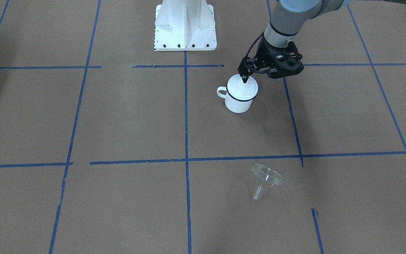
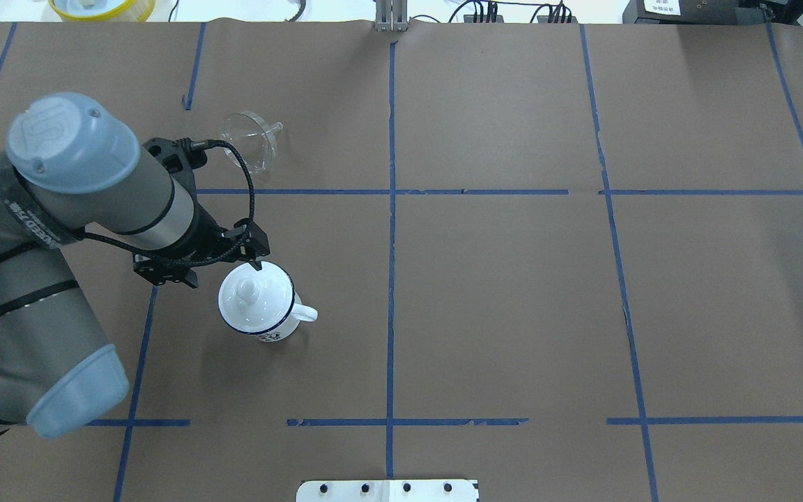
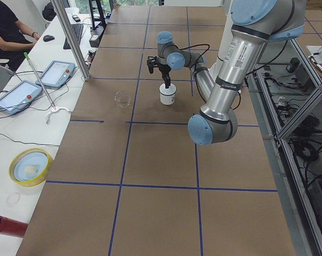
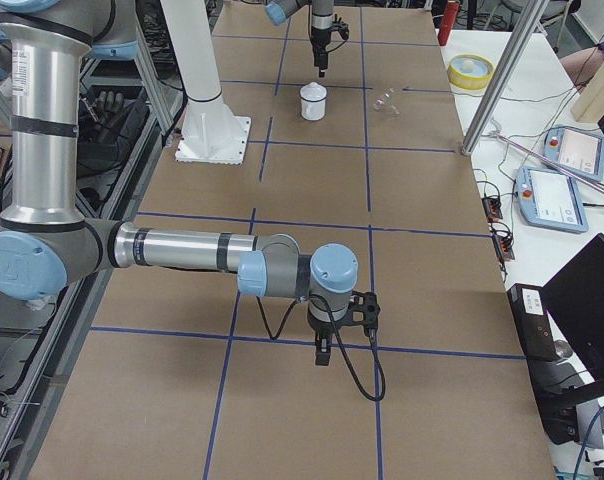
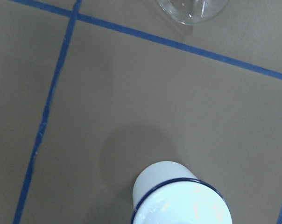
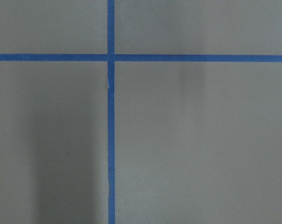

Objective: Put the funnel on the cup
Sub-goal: 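Reach the left gripper down and grasp the white lid on the mug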

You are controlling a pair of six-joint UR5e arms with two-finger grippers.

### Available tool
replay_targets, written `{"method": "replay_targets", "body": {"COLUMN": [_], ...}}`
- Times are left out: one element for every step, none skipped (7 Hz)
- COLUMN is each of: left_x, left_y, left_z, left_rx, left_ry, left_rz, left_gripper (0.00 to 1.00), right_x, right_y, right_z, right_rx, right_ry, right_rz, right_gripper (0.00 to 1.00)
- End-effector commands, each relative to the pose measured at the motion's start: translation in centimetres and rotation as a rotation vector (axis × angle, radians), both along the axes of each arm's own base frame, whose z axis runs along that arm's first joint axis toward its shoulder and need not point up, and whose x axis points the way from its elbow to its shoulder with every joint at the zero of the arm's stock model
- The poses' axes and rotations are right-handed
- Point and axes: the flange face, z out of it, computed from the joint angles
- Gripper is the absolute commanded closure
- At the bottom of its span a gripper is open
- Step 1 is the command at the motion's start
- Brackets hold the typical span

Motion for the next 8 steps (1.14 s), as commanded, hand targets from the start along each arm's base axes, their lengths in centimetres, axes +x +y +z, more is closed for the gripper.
{"method": "replay_targets", "body": {"left_x": [2.66, 2.76, 2.95, 3.09, 3.09, 3.14, 3.14, 3.14], "left_y": [1.49, 1.51, 1.39, 1.3, 1.29, 1.25, 1.25, 1.25], "left_z": [0.16, 0.23, 0.52, 0.52, 0.52, 0.5, 0.5, 0.5], "left_rx": [0.003, 0.003, -0.001, -0.002, -0.001, -0.001, -0.001, -0.001], "left_ry": [-0.03, -0.032, -0.038, -0.039, -0.04, -0.04, -0.04, -0.04], "left_rz": [0.006, 0.006, 0.006, 0.006, 0.005, 0.005, 0.005, 0.005], "left_gripper": [0.17, 0.26, 0.28, 0.33, 0.35, 0.35, 0.43, 0.59], "right_x": [0.0, 0.0, 0.0, 0.0, 0.0, 0.0, 0.0, 0.0], "right_y": [-0.01, -0.01, -0.01, -0.01, 0.0, -0.01, -0.01, -0.01], "right_z": [-0.05, -0.05, -0.05, -0.05, 0.02, -0.05, -0.05, -0.05], "right_rx": [0.001, 0.001, 0.001, 0.001, -0.001, 0.001, 0.001, 0.001], "right_ry": [0.0, 0.0, 0.0, 0.0, 0.0, 0.0, 0.0, 0.0], "right_rz": [0.0, 0.0, 0.0, 0.0, 0.0, 0.0, 0.0, 0.0], "right_gripper": [0.0, 0.0, 0.0, 0.0, 0.0, 0.0, 0.0, 0.0]}}
